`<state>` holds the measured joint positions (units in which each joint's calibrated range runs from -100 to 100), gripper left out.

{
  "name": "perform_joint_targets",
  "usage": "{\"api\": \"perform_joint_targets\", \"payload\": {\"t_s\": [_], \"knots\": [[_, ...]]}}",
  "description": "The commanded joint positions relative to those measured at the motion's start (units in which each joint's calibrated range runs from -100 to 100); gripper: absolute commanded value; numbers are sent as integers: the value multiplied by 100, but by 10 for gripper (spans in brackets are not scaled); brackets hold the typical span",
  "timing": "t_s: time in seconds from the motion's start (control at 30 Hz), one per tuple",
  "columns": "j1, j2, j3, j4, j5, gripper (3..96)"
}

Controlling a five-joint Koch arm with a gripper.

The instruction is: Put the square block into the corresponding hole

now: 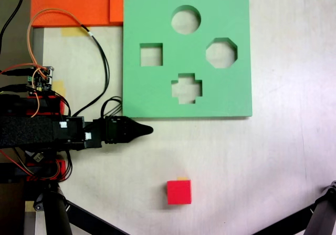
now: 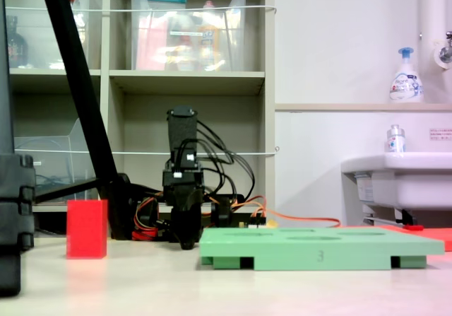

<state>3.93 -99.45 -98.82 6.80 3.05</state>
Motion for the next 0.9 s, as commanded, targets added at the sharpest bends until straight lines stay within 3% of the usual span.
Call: {"api": "perform_joint_targets", "payload": {"t_s": [0.03,0.73,0.9], "knots": [[20,-55,-118,-570,-24,493],[10,-55,-118,-570,-15,475],[-430,-55,-118,-579,825,485]]}}
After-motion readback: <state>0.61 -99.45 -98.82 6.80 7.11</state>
